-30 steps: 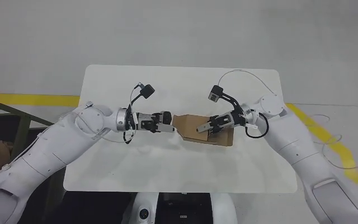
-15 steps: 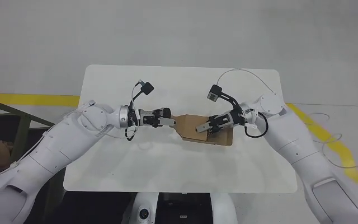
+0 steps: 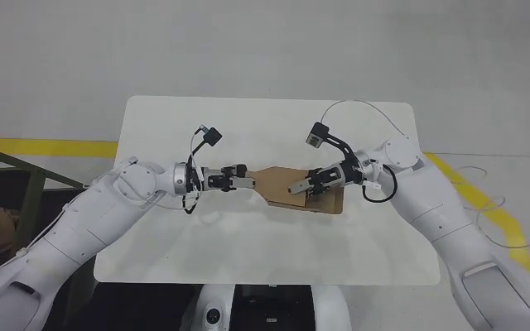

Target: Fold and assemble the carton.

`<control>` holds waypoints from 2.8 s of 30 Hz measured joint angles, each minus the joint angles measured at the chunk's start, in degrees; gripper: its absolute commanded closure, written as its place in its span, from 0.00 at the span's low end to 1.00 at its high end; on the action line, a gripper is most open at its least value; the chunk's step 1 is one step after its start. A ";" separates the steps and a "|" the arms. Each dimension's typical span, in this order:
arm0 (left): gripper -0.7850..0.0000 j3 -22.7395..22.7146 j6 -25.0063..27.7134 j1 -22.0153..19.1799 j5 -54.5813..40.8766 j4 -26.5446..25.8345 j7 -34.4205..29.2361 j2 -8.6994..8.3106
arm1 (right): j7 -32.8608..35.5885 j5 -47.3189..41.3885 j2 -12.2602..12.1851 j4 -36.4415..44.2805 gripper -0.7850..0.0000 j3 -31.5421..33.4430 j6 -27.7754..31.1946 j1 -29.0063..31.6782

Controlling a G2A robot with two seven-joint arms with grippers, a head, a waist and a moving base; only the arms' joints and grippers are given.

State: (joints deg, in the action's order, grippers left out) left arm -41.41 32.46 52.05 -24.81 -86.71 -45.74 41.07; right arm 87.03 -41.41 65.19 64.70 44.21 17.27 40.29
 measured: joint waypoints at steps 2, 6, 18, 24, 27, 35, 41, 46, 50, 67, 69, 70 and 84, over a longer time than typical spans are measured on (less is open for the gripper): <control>0.00 -0.58 -0.06 0.59 0.14 -0.02 0.18 -0.02 | -0.01 -0.07 -0.02 0.22 1.00 0.12 0.01 0.06; 0.00 -1.94 -0.33 1.68 1.17 0.17 0.79 -0.03 | -0.11 0.01 -0.06 0.64 1.00 0.30 0.11 0.23; 0.00 -4.01 -1.69 3.81 3.51 -0.78 1.03 0.61 | -0.19 0.17 0.02 1.51 1.00 0.32 0.19 0.43; 0.00 -4.19 -2.07 3.78 3.95 -0.86 0.28 1.39 | -0.30 -0.03 0.05 1.73 1.00 0.46 0.30 0.52; 0.00 -4.00 -2.18 3.74 3.99 -0.85 -0.34 1.85 | -0.34 -0.27 0.08 1.73 1.00 0.56 0.34 0.60; 0.00 -4.90 -1.59 3.74 4.17 0.32 -0.60 2.65 | -0.32 -0.73 0.12 1.65 1.00 0.90 0.32 0.74; 0.00 -5.47 -1.14 4.28 4.14 0.43 -0.50 3.21 | -0.24 -1.23 0.21 2.02 1.00 1.12 0.25 0.80; 0.00 -5.09 -0.82 4.36 3.78 0.19 -0.48 4.04 | -0.28 -1.60 0.45 2.07 1.00 1.00 0.28 0.69; 0.00 -4.89 -0.70 4.27 3.77 0.44 -0.74 4.62 | -0.28 -1.77 0.60 1.85 1.00 0.97 0.28 0.62; 0.00 -7.11 0.32 5.72 4.25 -0.07 -1.62 5.72 | -0.14 -1.96 0.82 1.78 1.00 1.67 0.14 0.89; 0.00 -7.07 0.41 5.66 4.18 -0.03 -1.85 5.97 | -0.10 -1.90 0.84 1.77 1.00 1.76 0.11 0.83; 0.00 -7.21 0.66 5.56 4.22 0.05 -1.77 6.06 | -0.10 -1.87 0.84 1.76 1.00 1.82 0.10 0.83; 0.00 -14.43 14.98 9.80 14.33 -1.58 9.10 5.90 | -0.34 -3.80 0.59 0.78 1.00 4.35 0.34 1.81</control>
State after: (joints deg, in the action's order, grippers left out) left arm -55.84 47.44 61.85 -10.49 -88.29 -36.64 46.97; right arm 86.69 -45.21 65.78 65.48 48.56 17.60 42.10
